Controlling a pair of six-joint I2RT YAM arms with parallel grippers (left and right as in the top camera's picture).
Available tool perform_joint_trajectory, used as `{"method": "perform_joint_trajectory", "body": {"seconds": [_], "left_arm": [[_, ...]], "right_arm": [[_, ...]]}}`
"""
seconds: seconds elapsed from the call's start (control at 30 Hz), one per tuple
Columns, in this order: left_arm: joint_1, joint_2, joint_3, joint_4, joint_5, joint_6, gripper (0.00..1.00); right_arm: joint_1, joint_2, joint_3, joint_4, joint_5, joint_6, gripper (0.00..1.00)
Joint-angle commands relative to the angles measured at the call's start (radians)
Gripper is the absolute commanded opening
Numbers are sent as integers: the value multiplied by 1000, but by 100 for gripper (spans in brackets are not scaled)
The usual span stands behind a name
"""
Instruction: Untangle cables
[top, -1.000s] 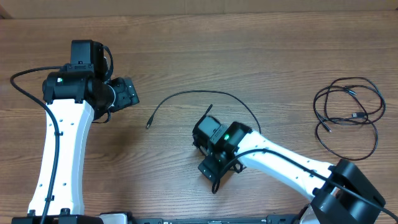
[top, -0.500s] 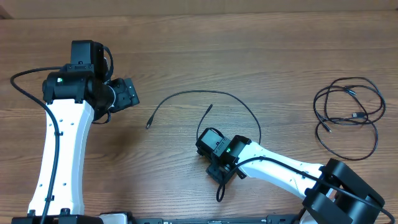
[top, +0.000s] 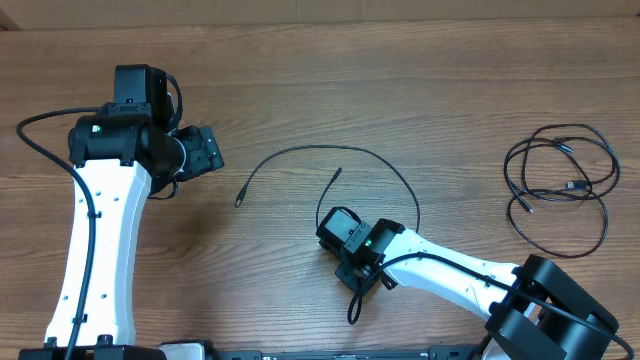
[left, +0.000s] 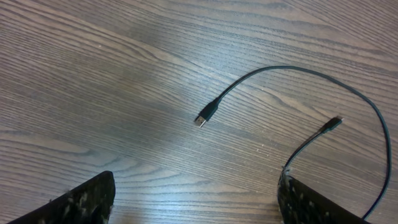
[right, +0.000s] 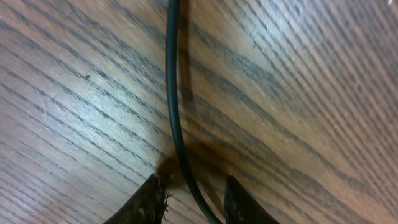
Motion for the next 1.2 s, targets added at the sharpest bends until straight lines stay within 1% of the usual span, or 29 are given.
{"method": "perform_joint_trajectory", "body": {"seconds": [0.0, 0.1, 0.23, 0.33, 0.5, 0.57, 0.67, 0.77, 0.8, 0.9, 1.03, 1.17], "left_arm": [[5, -14, 23, -7, -10, -18, 83], [5, -14, 23, -7, -9, -18, 83], [5, -14, 23, -7, -5, -22, 83], [5, -14, 23, -7, -2, -22, 83], [5, -14, 23, -11, -2, -21, 83], [5, -14, 23, -14, -2, -21, 83], [5, -14, 23, -19, -2, -21, 83], [5, -14, 23, -22, -2, -21, 83], [5, -14, 23, -22, -2, -21, 83], [5, -14, 23, -24, -2, -22, 83], [5, -14, 23, -26, -2, -22, 83], [5, -14, 23, -25, -2, -22, 83]], "right_arm": [[2, -5, -21, 3, 2, 26, 28], [2, -5, -30, 9, 2, 30, 23], [2, -6, -31, 26, 2, 61, 4], [-2, -6, -28, 54, 3, 84, 4], [-56, -15, 36, 48, 43, 193, 4], [-122, -32, 88, 11, 103, 249, 4], [-233, -54, 175, -76, 180, 266, 4], [-397, -62, 343, -241, 286, 267, 4], [-433, -62, 382, -275, 303, 267, 4], [-604, -62, 565, -401, 337, 270, 4], [-819, -62, 768, -483, 339, 269, 4], [-1016, -62, 927, -497, 364, 269, 4]]}}
